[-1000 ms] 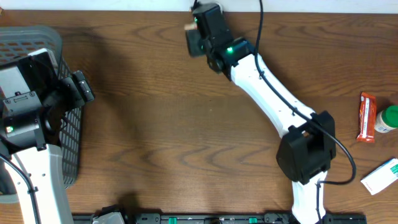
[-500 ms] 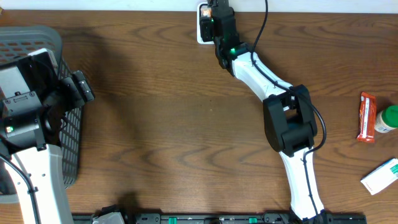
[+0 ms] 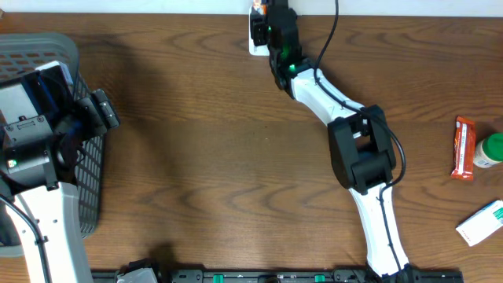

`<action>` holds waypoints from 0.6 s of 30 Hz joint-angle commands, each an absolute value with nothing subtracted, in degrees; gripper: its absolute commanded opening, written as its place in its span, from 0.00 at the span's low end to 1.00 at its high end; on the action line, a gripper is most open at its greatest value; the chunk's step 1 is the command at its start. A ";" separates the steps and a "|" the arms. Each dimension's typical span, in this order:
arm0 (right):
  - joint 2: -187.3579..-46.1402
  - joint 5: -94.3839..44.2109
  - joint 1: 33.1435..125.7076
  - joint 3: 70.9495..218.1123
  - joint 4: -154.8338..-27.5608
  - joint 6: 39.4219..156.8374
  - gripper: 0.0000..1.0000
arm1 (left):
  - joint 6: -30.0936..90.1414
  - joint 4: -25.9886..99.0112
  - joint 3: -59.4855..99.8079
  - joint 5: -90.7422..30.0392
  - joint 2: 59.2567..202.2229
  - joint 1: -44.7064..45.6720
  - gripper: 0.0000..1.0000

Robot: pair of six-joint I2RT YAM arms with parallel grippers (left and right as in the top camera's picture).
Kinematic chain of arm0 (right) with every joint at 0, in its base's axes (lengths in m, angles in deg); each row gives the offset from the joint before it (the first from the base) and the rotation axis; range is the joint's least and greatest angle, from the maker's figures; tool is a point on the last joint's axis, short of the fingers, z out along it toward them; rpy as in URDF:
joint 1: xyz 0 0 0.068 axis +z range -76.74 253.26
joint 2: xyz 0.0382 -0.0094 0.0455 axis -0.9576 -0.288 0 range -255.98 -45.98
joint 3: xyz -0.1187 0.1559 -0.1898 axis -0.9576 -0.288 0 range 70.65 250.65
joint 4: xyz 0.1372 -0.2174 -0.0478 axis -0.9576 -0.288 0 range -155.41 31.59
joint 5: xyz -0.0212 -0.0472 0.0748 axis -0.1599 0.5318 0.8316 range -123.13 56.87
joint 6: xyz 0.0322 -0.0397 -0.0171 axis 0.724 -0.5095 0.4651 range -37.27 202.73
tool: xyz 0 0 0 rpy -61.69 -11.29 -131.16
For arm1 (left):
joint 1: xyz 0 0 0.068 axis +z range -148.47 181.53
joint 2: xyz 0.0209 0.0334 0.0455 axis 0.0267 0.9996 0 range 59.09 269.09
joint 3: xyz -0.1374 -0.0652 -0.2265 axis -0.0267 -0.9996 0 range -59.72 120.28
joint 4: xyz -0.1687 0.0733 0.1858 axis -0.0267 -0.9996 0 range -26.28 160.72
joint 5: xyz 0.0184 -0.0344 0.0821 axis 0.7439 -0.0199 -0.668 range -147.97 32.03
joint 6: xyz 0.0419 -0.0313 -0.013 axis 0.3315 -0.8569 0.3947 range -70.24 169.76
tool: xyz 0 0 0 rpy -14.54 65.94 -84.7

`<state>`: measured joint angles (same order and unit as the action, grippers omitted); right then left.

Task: Scan the item barcode
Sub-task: 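Hold the tissue pack under the scanner with the right gripper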

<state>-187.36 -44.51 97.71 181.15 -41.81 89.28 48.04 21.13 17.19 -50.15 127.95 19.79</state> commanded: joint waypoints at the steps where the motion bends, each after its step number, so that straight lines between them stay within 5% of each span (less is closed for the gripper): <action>1: -189.19 -44.90 97.51 181.57 -41.46 88.01 0.63 | 47.32 20.98 16.99 -49.61 127.95 19.66 0.91; 9: -189.28 -45.56 97.40 181.57 -43.34 87.77 0.63 | 47.32 21.00 16.99 -49.59 127.95 19.66 0.91; 18: -178.35 -49.58 97.40 181.68 -60.26 86.68 0.68 | 47.32 21.00 16.99 -49.61 127.95 19.66 0.91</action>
